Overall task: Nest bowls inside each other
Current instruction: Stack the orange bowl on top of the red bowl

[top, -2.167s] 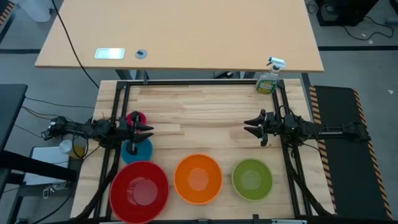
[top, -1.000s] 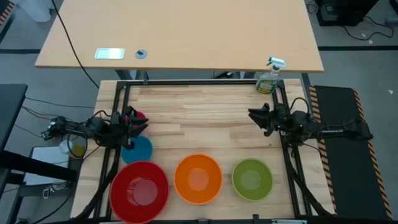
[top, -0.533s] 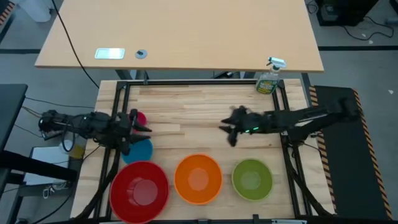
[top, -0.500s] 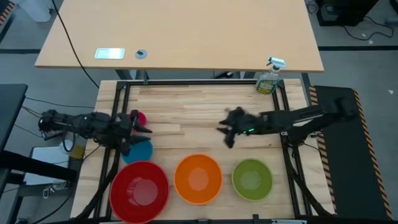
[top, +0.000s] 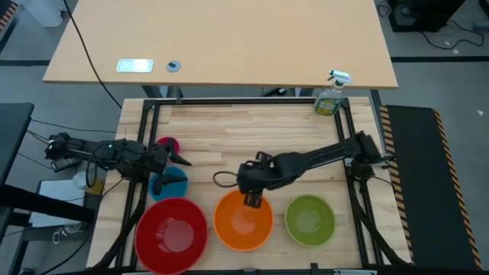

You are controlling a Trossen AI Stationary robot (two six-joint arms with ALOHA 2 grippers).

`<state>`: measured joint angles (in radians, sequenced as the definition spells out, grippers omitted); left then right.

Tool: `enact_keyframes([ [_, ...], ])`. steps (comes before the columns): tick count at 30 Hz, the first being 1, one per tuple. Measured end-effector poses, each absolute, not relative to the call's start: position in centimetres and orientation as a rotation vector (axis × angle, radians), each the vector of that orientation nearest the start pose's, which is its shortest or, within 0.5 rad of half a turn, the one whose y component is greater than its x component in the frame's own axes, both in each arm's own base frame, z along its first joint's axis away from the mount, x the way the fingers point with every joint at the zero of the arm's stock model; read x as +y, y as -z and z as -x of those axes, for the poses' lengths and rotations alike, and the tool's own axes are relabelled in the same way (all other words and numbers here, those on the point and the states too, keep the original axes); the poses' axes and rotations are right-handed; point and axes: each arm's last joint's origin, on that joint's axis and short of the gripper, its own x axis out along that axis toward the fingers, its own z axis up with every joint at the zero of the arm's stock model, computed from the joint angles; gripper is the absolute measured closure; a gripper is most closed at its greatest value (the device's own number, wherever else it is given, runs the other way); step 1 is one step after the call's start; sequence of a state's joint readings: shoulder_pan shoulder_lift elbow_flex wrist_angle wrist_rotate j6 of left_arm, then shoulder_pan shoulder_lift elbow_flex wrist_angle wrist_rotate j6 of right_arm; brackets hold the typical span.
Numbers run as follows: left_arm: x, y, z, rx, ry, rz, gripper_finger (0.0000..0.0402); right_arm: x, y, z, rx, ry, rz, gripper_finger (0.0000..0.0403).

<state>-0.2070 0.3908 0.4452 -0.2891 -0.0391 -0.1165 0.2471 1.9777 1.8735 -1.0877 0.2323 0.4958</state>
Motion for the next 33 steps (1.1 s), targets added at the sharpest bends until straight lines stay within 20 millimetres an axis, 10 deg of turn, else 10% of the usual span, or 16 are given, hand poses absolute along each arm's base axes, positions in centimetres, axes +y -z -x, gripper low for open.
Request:
enact_keyframes([
  [16,-2.1,-26.3,-10.7,0.209,0.159,0.033,0.0152,10.3,-23.0,-42.2,1.457,0.322,-0.224,0.014],
  [33,-1.2,-28.9,-7.9,0.02,0.068,0.0,0.0153,10.3,-20.9,-43.0,1.464,0.303,-0.25,0.0329],
])
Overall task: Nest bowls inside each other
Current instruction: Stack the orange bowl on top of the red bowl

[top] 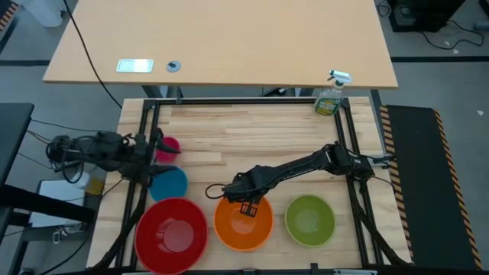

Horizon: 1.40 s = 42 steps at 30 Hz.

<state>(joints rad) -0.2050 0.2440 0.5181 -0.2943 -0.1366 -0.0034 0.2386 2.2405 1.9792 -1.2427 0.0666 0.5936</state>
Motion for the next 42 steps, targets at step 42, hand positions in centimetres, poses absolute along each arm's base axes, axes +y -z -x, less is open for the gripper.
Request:
enact_keyframes([
  [42,-1.0,-29.4,-7.0,-0.052,0.041,0.021,0.0153,9.2,-33.8,-43.8,0.771,-0.016,-0.362,0.0375],
])
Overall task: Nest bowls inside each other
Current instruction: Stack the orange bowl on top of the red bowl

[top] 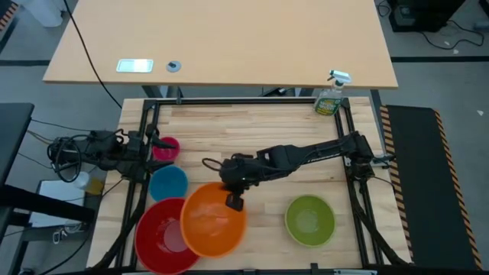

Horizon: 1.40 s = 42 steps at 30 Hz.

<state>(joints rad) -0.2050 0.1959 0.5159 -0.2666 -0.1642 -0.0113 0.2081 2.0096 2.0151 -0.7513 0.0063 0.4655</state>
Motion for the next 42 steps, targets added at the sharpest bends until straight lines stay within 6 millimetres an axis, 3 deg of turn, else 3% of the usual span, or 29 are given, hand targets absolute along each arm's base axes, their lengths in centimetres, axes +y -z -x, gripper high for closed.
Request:
enact_keyframes([
  [5,-1.0,-29.7,-7.0,-0.088,0.041,0.028,0.0153,9.4,-34.4,-45.0,0.627,-0.027,-0.337,0.0375],
  [14,-0.9,-30.0,-6.7,-0.123,0.041,0.035,0.0153,10.2,-32.5,-47.7,0.543,-0.056,-0.305,0.0375],
  [22,-0.9,-30.0,-6.7,-0.122,0.042,0.04,0.0153,11.8,-31.9,-49.5,0.424,-0.115,-0.265,0.0374],
  [27,-0.9,-29.9,-6.9,-0.108,0.042,0.041,0.0153,12.8,-28.7,-51.8,0.351,-0.176,-0.247,0.0374],
  [32,-0.9,-29.9,-6.7,-0.113,0.042,0.05,0.0153,12.5,-25.4,-53.1,0.398,-0.192,-0.246,0.0374],
  [42,-0.9,-29.9,-6.8,-0.108,0.043,0.052,0.0153,11.1,-23.5,-53.8,0.453,-0.136,-0.221,0.0373],
])
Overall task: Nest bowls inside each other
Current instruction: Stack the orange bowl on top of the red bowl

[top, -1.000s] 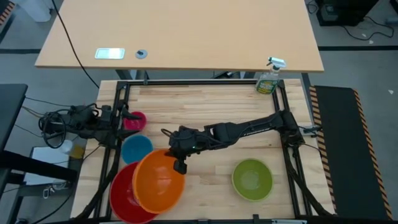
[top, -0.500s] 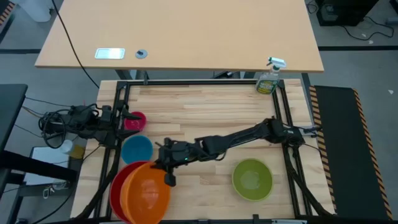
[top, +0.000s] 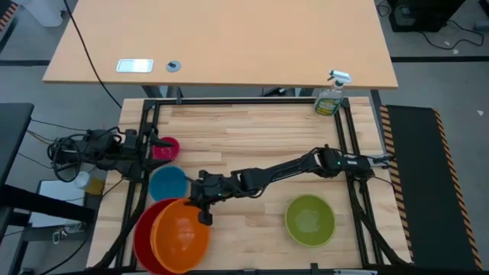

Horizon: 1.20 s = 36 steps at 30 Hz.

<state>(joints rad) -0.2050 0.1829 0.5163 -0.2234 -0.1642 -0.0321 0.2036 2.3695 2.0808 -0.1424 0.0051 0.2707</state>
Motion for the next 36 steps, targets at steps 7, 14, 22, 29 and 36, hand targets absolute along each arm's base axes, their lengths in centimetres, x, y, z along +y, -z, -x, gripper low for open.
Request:
enact_keyframes([
  [7,-0.9,-29.8,-6.8,-0.095,0.044,0.056,0.0153,9.7,-21.8,-53.1,0.632,-0.018,-0.262,0.0373],
  [14,-0.9,-29.7,-6.8,-0.088,0.044,0.055,0.0153,9.7,-21.5,-52.1,0.757,0.022,-0.294,0.0373],
  [22,-0.9,-29.6,-6.8,-0.079,0.044,0.053,0.0153,10.1,-25.1,-51.0,0.851,0.044,-0.294,0.0373],
  [29,-0.9,-29.6,-6.8,-0.079,0.044,0.053,0.0153,10.8,-25.7,-50.6,0.899,-0.021,-0.322,0.0373],
  [36,-0.9,-29.6,-6.8,-0.078,0.044,0.053,0.0153,10.7,-24.8,-50.1,0.962,0.021,-0.311,0.0373],
])
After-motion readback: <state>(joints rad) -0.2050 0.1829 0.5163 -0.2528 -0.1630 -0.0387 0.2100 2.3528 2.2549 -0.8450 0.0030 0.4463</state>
